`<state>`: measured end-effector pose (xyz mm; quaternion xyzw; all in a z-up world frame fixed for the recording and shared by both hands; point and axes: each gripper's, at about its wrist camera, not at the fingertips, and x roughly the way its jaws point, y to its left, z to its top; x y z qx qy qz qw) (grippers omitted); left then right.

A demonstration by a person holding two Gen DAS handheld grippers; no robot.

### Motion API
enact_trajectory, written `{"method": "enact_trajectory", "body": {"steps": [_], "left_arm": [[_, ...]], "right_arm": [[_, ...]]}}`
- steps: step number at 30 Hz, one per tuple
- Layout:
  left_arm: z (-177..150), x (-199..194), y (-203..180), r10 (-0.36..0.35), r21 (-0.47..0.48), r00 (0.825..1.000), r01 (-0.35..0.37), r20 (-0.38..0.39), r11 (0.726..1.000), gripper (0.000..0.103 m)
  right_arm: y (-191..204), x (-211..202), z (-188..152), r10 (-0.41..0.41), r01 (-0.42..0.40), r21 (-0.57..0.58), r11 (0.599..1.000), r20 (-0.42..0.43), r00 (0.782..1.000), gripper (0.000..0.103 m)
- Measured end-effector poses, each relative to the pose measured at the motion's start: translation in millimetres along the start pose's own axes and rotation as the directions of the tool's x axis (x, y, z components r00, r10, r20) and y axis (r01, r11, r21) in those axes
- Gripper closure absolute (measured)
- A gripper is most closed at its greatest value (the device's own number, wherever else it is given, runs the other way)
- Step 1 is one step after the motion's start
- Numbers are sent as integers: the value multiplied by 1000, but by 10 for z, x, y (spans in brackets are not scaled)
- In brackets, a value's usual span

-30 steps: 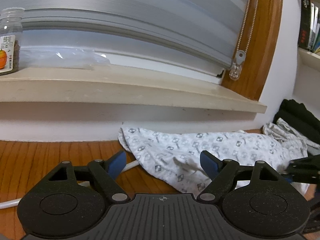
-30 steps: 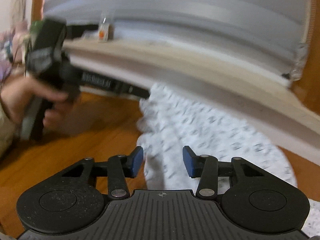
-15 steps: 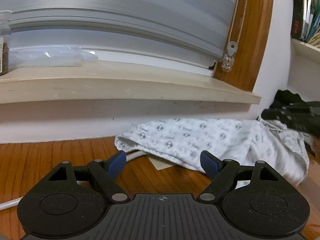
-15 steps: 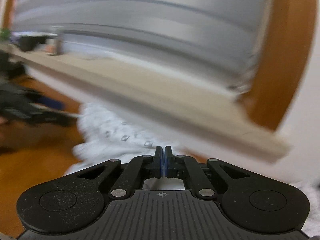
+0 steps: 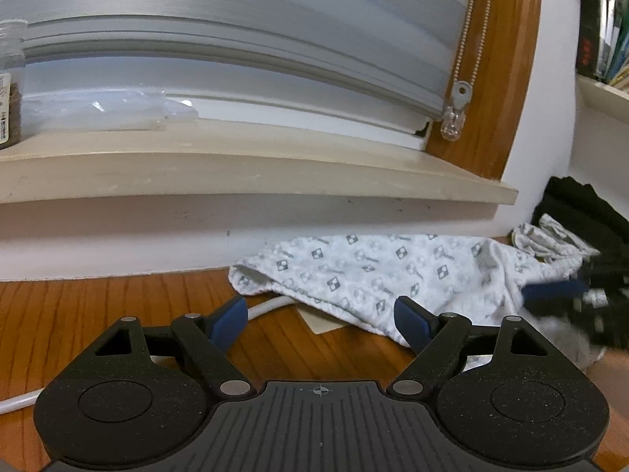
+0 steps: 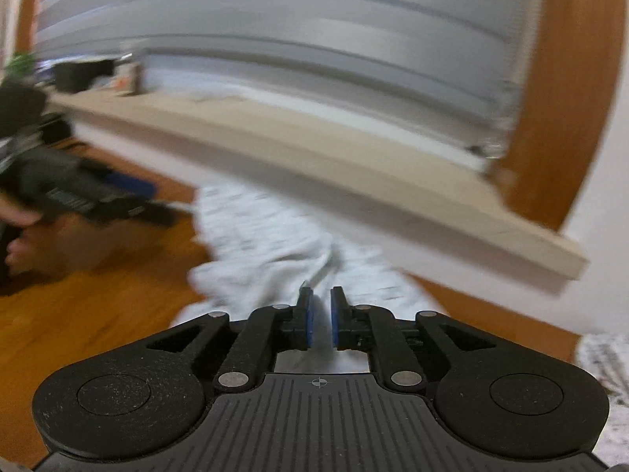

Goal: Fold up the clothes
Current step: 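Pinch the white printed garment edge with the right gripper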

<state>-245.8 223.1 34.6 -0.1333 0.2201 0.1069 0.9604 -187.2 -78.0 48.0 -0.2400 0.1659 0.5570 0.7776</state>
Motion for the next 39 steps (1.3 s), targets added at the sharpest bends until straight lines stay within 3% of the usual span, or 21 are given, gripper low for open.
{"method": "enact_trajectory", "body": {"steps": [5, 12, 19, 22, 23, 26, 28, 33, 36, 39], "left_arm": [[3, -6, 3, 1, 1, 1000, -1, 4, 1000, 19], [8, -11, 13, 1, 0, 1000, -1, 9, 1000, 18], [0, -1, 17, 4, 0, 1000, -4, 5, 1000, 18], [1, 1, 18, 4, 1, 1000, -4, 5, 1000, 18], [1, 2, 19, 4, 1, 1000, -4, 5, 1000, 18], [2, 5, 23, 3, 2, 1000, -3, 4, 1000, 18], [1, 9, 23, 3, 3, 1000, -4, 3, 1000, 18], [-1, 7, 17, 5, 4, 1000, -5, 3, 1000, 18], [-6, 4, 12, 3, 8, 1000, -3, 4, 1000, 18], [-5, 6, 13, 2, 9, 1000, -2, 3, 1000, 18]], "right_arm": [[369, 30, -39, 89, -90, -53, 995, -8, 996, 76], [671, 23, -58, 142, -142, -114, 983, -11, 990, 65], [623, 293, -183, 50, -62, -145, 987, -83, 995, 60], [477, 296, -191, 31, -42, -135, 990, -85, 996, 69], [416, 281, -181, 29, -39, -119, 992, -82, 996, 81], [216, 133, -112, 23, -24, -60, 998, -24, 999, 84], [86, -15, -42, -2, 3, -34, 999, 20, 1000, 94], [-272, -315, 99, -70, 70, 7, 998, 73, 995, 95], [-474, -363, 88, -127, 127, 17, 992, 44, 991, 96], [-629, -284, 16, -117, 118, 34, 992, -23, 993, 95]]}}
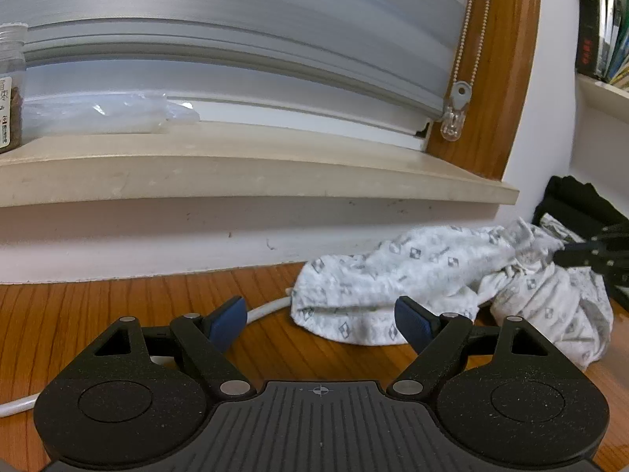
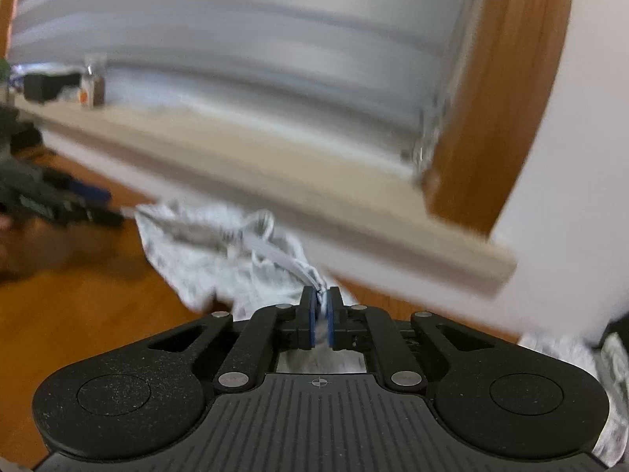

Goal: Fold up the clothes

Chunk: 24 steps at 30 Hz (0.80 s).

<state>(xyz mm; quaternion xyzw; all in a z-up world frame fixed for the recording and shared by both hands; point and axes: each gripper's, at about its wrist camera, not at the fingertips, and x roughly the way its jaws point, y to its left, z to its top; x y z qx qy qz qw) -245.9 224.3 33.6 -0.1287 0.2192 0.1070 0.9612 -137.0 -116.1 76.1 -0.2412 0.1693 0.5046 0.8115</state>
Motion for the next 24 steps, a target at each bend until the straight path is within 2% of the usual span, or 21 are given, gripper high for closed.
{"method": "enact_trajectory", "body": {"steps": [4, 9, 16, 24], "left_arm": [[2, 5, -8, -4, 4, 1000, 4, -3, 1000, 18], [6, -9, -16, -6, 8, 1000, 6, -2, 1000, 18], [16, -26, -7, -5, 2, 1000, 5, 4, 1000, 18], [29, -49, -7, -10, 2, 1000, 10, 13, 1000, 17]], "right_arm": [[58, 39, 26, 16, -16, -14, 1000, -4, 1000, 90], [332, 28, 176, 32, -31, -102, 994, 10, 999, 65], [755, 73, 257, 75, -81, -264, 961, -33, 997, 64], [930, 147, 161, 50, -90, -375, 923, -116, 992, 63]]}}
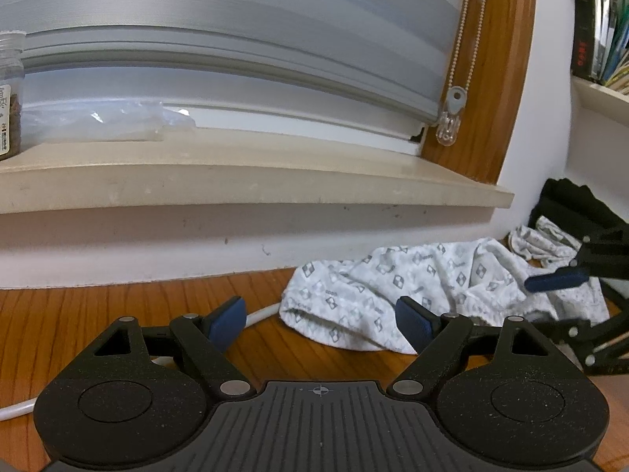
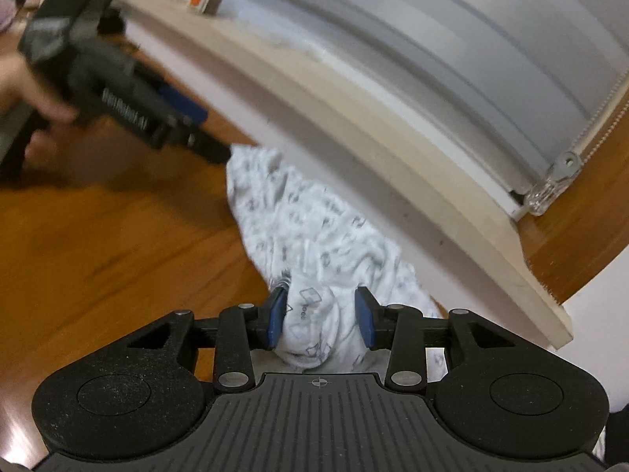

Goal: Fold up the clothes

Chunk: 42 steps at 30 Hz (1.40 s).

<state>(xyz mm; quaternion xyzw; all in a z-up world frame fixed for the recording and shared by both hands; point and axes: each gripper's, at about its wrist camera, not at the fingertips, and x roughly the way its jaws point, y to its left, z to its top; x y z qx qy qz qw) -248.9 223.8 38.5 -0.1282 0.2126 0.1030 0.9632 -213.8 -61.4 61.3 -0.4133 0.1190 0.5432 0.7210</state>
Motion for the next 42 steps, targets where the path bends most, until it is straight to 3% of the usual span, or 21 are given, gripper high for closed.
{"method": "enact_trajectory", "body": {"steps": [11, 17, 23, 25, 26, 27, 33, 40, 42], "left_arm": [[0, 7, 2, 1, -1, 1000, -1, -1, 1000, 16], [2, -11, 0, 1, -3, 1000, -1, 3, 1000, 16], [-4, -18, 0, 3, -5, 1000, -3, 0, 1000, 16], [-2, -21, -1, 2, -6, 1000, -2, 1, 1000, 16], [0, -22, -2, 2, -7, 1000, -2, 1, 1000, 16], [0, -24, -3, 2, -7, 1000, -2, 2, 1000, 16], [-15, -14, -27, -3, 5, 1000, 3, -7, 1000, 16], [-24, -9, -118, -8, 35, 1000, 9, -15, 999, 16], [-27, -10, -185, -43, 47, 999, 44, -14, 998, 16]], "right_arm": [[344, 83, 40, -10, 7, -137, 991, -20, 1000, 57], [646, 187, 154, -84, 78, -325, 943, -7, 996, 56], [606, 395, 290, -118, 72, -365, 928, -105, 987, 58], [544, 423, 305, -115, 60, -360, 931, -135, 984, 69], [504, 421, 311, -114, 57, -351, 935, -142, 983, 89], [444, 391, 322, -116, 64, -337, 939, -138, 984, 92], [-46, -36, 411, -202, 195, -217, 956, -8, 979, 94], [-873, -554, 365, -341, 344, -43, 938, 66, 938, 99], [-1057, -672, 293, -377, 378, -8, 926, 76, 923, 99]]}}
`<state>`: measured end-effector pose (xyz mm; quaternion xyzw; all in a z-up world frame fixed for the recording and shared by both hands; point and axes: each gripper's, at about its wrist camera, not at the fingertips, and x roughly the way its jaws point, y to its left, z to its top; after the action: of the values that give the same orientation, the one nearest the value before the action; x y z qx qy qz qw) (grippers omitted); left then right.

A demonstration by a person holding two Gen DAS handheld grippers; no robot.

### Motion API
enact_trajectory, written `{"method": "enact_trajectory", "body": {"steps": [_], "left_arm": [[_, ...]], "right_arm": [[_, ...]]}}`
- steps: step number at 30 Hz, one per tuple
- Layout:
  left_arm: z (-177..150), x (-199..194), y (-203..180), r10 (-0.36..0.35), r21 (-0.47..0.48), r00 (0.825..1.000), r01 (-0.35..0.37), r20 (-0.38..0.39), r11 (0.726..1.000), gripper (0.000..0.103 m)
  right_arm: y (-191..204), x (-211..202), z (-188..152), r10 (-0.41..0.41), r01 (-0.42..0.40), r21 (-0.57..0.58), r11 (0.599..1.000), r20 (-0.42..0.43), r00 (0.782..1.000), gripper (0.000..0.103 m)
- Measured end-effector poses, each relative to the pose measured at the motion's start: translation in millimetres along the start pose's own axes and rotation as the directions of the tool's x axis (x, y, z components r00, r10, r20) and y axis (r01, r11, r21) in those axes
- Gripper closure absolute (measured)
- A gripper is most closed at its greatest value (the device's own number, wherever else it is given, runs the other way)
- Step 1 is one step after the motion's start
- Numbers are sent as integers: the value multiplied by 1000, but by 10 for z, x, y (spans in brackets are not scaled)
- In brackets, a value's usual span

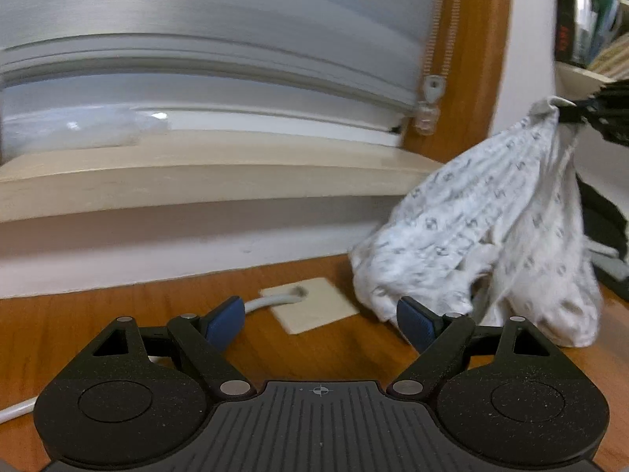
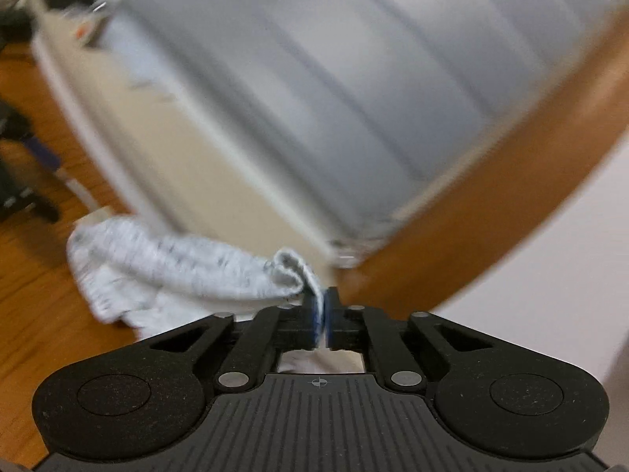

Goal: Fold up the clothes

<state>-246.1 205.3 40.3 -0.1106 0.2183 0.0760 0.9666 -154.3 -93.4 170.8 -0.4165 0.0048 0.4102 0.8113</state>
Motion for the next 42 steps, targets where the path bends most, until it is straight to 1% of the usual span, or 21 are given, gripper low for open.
{"method": "enact_trajectory", "body": {"steps": [4, 7, 10, 13, 16, 19, 20, 22, 25, 27, 28, 29, 30, 31, 33, 34, 36, 39, 40, 41, 42], "left_arm": [[12, 82, -151, -62, -13, 997, 61, -35, 998, 16], [64, 118, -320, -106, 3, 993, 107, -43, 994, 16], [133, 209, -565, -138, 25, 989, 139, -52, 990, 16], [174, 401, -829, -153, 54, 984, 158, -91, 986, 16], [173, 564, -1090, -191, 65, 973, 201, -127, 977, 16], [148, 688, -1357, -171, 130, 975, 190, -141, 973, 16], [156, 741, -1445, -151, 147, 979, 171, -140, 974, 17], [173, 818, -1557, -134, 159, 982, 154, -134, 975, 20], [257, 921, -1611, -77, 166, 993, 92, -94, 982, 26], [325, 1026, -1618, -49, 169, 996, 62, -79, 984, 30], [353, 1070, -1612, -43, 166, 997, 54, -70, 985, 36], [379, 1107, -1589, -35, 156, 998, 42, -44, 987, 51], [406, 1163, -1572, -24, 131, 999, 29, -40, 991, 55], [433, 1221, -1555, -12, 105, 999, 16, -38, 994, 55], [468, 1327, -1505, -40, 70, 997, 45, -60, 997, 55], [487, 1366, -1504, -40, 70, 997, 44, -60, 997, 55], [536, 1398, -1507, -16, 79, 999, 20, -44, 997, 55], [663, 1441, -1490, -37, 54, 999, 38, -15, 998, 56], [694, 1430, -1484, -53, 49, 999, 53, 1, 997, 95], [754, 1437, -1473, -74, 26, 997, 73, 13, 997, 101], [795, 1417, -1447, -69, -12, 997, 69, 35, 998, 101]], "right_arm": [[-280, -94, -193, -66, 66, 26, 997, 6, 998, 99], [-478, -125, -357, -117, 116, 58, 992, 14, 993, 99], [-688, -139, -490, -149, 146, 113, 983, 14, 989, 99], [-862, -131, -604, -184, 181, 143, 973, 8, 983, 99], [-1020, -87, -709, -210, 210, 156, 965, -16, 977, 99], [-1137, -40, -852, -241, 246, 153, 957, -51, 969, 99], [-1173, -17, -903, -243, 250, 158, 955, -61, 968, 99], [-1246, 13, -1019, -236, 247, 184, 951, -77, 969, 99], [-1299, 55, -1202, -226, 242, 210, 947, -97, 969, 99], [-1266, 25, -1356, -223, 243, 214, 946, -113, 968, 99], [-1248, 2, -1435, -218, 240, 213, 947, -120, 969, 99], [-1236, -11, -1512, -212, 235, 212, 948, -128, 969, 99], [-1224, -24, -1588, -206, 231, 211, 950, -135, 969, 99], [-1203, -24, -1660, -198, 225, 209, 952, -141, 970, 99], [-1173, -57, -1781, -183, 211, 200, 957, -153, 971, 99], [-1144, -66, -1841, -180, 209, 196, 958, -158, 971, 99], [-1097, -50, -1964, -166, 199, 199, 960, -170, 971, 99], [-1036, 30, -2108, -148, 185, 200, 962, -189, 971, 99], [-1022, 33, -2154, -144, 182, 199, 963, -194, 970, 99], [-1011, 29, -2195, -139, 178, 197, 964, -197, 970, 99], [-1001, 24, -2234, -134, 174, 196, 965, -199, 971, 99]]}}
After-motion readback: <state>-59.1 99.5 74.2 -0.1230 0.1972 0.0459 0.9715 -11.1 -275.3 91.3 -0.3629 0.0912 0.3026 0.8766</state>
